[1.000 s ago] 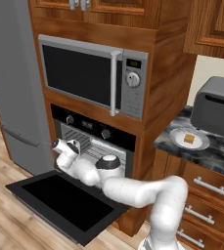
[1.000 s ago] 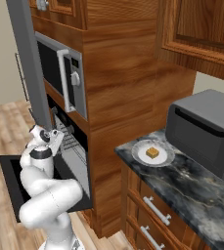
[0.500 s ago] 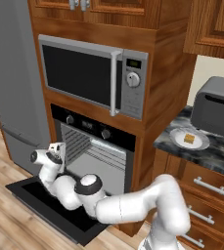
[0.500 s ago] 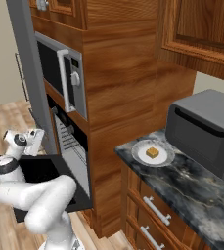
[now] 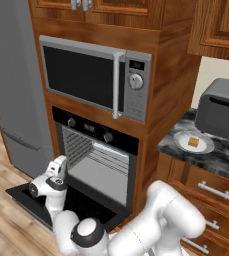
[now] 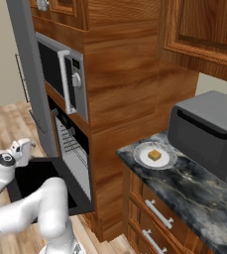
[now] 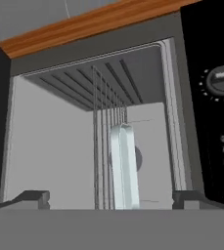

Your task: Take the baked cake out of the oven and place it on the plate for cooling. Then close the oven door.

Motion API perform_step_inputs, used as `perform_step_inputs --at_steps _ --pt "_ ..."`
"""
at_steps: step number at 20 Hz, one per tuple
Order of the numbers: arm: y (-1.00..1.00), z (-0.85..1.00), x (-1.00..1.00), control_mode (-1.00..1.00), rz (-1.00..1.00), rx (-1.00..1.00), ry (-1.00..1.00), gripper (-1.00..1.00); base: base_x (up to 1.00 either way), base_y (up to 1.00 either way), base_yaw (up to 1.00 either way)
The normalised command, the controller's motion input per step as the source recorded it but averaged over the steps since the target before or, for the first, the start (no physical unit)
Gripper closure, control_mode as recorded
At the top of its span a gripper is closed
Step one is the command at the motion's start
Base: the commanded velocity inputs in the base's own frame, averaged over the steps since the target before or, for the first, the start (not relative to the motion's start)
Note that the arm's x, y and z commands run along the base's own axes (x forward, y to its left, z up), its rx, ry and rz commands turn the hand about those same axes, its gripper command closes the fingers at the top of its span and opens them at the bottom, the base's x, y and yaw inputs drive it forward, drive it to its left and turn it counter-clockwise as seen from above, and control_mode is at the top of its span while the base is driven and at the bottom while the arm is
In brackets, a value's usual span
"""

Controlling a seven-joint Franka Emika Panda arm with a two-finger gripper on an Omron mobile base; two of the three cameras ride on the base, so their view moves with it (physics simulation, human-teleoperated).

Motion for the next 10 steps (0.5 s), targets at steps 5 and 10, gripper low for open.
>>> perform_step_inputs --at_steps 5,10 --pt "-0.01 0.15 -1.00 -1.00 0.00 0.20 -0.12 -1.00 0.00 0.00 0.00" --pt "0.00 0.32 -1.00 -1.00 -0.05 0.22 -0.05 -1.00 0.00 0.00 0.00"
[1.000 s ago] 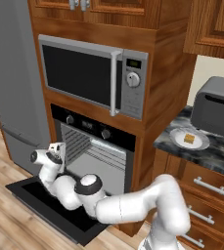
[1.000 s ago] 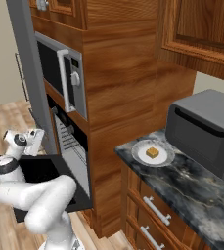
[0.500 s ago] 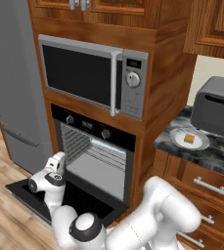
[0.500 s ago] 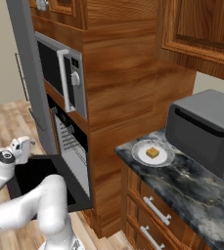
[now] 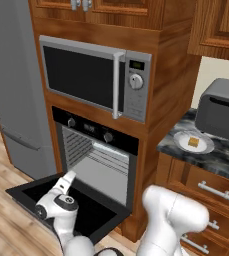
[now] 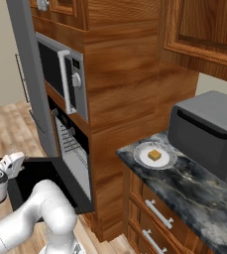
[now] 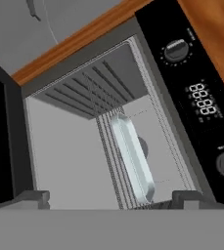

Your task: Take the baked cake out of the oven and place it on the plate for cooling. Then close the oven door.

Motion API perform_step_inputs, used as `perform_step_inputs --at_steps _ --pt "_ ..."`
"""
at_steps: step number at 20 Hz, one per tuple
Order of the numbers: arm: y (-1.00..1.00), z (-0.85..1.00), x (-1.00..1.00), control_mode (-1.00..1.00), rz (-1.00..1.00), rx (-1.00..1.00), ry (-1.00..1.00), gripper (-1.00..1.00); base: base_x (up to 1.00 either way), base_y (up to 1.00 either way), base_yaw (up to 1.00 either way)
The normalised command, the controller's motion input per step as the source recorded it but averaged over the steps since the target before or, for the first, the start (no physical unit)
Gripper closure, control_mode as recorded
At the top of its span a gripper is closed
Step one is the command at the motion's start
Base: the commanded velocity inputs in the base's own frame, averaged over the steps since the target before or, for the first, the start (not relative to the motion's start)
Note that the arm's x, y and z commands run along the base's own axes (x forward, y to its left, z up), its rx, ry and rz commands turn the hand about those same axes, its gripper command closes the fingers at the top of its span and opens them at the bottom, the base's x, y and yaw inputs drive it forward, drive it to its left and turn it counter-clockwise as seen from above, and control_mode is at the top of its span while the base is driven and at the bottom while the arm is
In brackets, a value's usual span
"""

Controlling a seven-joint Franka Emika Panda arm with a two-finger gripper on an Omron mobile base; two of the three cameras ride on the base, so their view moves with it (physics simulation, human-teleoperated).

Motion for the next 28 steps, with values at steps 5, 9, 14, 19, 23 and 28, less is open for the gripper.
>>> perform_step_inputs --at_steps 5,9,14,19,23,28 --pt "0.00 0.49 -1.00 -1.00 -0.04 0.19 0.00 -1.00 0.00 0.00 0.00" --pt "0.00 0.39 -1.00 -1.00 -0.04 0.16 0.00 -1.00 0.00 0.00 0.00" --pt "0.00 0.37 -1.00 -1.00 -0.03 0.09 0.00 -1.00 0.00 0.00 0.00" --pt "0.00 0.36 -0.97 -1.00 -0.03 0.02 0.01 -1.00 0.00 0.00 0.00" --pt "-0.01 0.21 -0.66 -1.00 -0.07 0.00 0.15 -1.00 0.00 0.00 0.00" --pt "0.00 0.19 -0.45 -1.00 -0.08 0.00 0.25 -1.00 0.00 0.00 0.00"
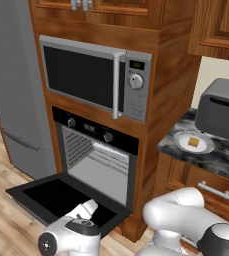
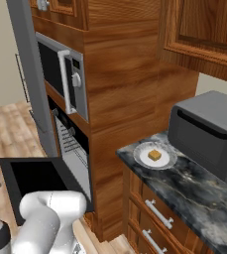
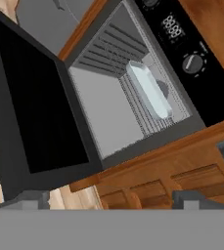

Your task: Take the baked cake out of the oven and place it on the plate for cooling. Then close the oven door.

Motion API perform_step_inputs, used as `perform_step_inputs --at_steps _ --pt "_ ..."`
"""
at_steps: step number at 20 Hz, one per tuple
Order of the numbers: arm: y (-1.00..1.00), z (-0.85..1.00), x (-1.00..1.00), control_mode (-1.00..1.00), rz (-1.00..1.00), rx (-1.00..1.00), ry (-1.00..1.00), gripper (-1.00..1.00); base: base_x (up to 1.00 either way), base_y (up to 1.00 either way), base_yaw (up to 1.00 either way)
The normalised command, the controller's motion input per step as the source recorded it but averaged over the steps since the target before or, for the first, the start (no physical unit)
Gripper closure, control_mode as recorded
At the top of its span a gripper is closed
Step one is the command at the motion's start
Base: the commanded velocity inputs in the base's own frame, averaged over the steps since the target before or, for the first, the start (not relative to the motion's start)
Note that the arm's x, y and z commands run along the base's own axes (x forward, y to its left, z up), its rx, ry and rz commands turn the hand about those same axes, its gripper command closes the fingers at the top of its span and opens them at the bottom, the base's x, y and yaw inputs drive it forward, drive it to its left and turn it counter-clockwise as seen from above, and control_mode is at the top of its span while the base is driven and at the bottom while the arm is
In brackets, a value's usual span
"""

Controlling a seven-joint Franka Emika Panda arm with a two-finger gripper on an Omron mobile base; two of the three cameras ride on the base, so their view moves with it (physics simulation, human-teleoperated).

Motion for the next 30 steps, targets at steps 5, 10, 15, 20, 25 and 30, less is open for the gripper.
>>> perform_step_inputs --at_steps 5,10,15,20,25,30 --pt "0.11 0.18 -0.36 -1.00 -0.08 -0.14 0.25 -1.00 0.00 0.00 0.00" --pt "0.26 -0.08 -0.35 -1.00 -0.01 -0.23 0.03 -1.00 0.00 0.00 0.00" --pt "0.25 -0.14 -0.38 -1.00 0.00 -0.18 -0.01 -1.00 0.00 0.00 0.00" --pt "0.19 -0.05 -0.20 -1.00 0.00 -0.12 0.00 -1.00 0.00 0.00 0.00" --pt "0.17 -0.22 -0.14 -1.00 0.00 -0.12 -0.02 -1.00 0.00 0.00 0.00" --pt "0.06 -0.42 -0.10 -1.00 0.00 -0.12 -0.03 -1.00 0.00 0.00 0.00"
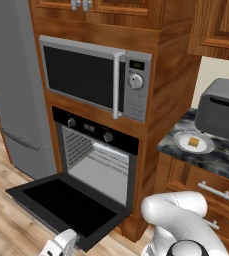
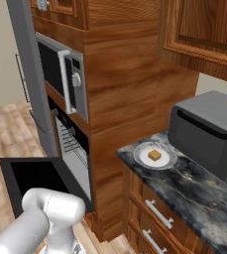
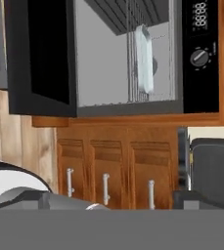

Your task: Take the baked cake out of the oven and place it on the plate for cooling. Then close the oven door.

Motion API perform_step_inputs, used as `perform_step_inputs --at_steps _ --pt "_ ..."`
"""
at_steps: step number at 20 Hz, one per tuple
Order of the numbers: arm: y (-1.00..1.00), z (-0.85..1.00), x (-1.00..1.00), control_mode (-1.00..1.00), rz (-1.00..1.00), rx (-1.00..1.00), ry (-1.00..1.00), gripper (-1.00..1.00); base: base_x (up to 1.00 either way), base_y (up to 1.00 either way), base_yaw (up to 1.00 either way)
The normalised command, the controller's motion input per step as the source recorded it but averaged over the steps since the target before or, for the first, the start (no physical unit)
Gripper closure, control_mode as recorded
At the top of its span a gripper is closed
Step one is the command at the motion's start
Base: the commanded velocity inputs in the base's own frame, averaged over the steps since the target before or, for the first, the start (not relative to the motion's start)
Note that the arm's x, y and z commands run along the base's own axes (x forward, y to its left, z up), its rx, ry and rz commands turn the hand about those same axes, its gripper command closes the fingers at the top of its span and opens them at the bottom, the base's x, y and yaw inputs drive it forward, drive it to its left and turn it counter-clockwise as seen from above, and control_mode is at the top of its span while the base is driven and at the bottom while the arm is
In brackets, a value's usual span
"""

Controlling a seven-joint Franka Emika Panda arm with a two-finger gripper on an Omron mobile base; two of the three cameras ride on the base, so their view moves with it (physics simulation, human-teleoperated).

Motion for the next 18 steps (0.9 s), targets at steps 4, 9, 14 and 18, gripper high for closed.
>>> perform_step_inputs --at_steps 4,9,14,18 --pt "0.04 -0.44 0.00 -1.00 0.00 -0.09 0.00 -1.00 0.00 0.00 0.00" --pt "0.13 -0.42 0.00 -1.00 0.00 -0.09 0.00 -1.00 0.00 0.00 0.00" --pt "0.23 -0.40 0.05 -1.00 0.00 -0.09 -0.01 -1.00 0.00 0.00 0.00" --pt "0.42 -0.37 0.20 -1.00 0.00 -0.11 -0.04 -1.00 0.00 0.00 0.00"
